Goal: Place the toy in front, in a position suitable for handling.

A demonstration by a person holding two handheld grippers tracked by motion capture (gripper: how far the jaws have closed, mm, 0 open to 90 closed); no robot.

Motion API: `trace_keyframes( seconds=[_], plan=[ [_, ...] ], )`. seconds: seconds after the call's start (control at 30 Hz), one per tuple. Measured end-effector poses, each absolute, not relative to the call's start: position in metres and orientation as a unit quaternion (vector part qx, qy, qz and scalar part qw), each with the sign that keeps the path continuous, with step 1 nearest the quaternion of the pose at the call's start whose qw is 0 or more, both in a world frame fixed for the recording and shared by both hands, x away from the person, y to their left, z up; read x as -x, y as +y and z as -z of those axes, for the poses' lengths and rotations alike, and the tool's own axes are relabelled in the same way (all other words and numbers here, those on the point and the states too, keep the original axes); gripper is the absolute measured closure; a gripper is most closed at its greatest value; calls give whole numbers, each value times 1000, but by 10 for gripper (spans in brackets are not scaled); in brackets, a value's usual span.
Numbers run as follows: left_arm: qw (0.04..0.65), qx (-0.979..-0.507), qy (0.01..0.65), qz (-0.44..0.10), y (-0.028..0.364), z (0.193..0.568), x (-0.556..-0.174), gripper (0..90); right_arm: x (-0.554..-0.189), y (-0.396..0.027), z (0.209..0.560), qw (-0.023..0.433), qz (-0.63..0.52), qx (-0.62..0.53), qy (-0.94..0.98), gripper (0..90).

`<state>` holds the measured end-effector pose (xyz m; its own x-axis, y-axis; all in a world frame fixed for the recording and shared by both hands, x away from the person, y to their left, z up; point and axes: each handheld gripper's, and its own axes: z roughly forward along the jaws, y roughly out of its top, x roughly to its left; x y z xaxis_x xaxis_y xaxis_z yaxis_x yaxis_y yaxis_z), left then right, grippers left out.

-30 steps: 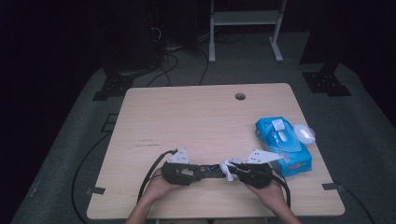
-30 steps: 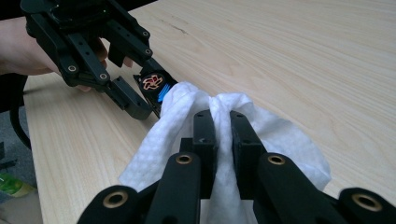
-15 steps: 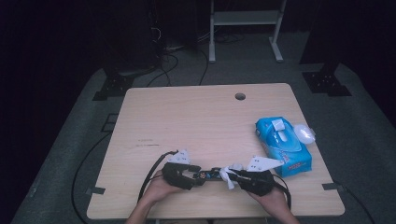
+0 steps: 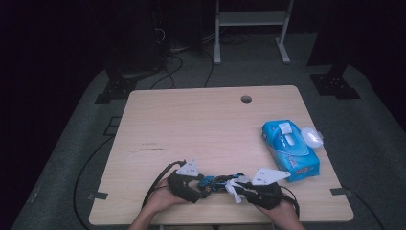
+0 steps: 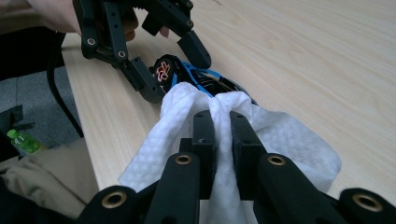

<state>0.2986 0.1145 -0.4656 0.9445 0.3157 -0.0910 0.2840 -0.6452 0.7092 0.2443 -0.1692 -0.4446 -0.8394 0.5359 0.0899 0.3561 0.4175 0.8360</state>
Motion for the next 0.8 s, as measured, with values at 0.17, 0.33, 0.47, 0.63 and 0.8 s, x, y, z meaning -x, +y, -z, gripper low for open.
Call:
trace_keyframes(
  seconds=[0.17, 0.33, 0.47, 0.63, 0.8],
  plan=[
    [356, -922, 148, -35, 108, 471, -294, 259, -238, -169, 451, 97, -453, -260, 847, 822],
    [340, -930, 130, -52, 103, 471, -291, 237, -237, -170, 458, 92, -442, -260, 854, 821],
    [343, -929, 128, -49, 102, 471, -290, 216, -236, -170, 460, 89, -434, -257, 859, 821],
    [360, -923, 130, -48, 103, 465, -289, 190, -235, -170, 462, 89, -429, -256, 862, 819],
    [374, -918, 122, -48, 91, 462, -290, 165, -233, -181, 450, 89, -457, -265, 844, 819]
  ],
)
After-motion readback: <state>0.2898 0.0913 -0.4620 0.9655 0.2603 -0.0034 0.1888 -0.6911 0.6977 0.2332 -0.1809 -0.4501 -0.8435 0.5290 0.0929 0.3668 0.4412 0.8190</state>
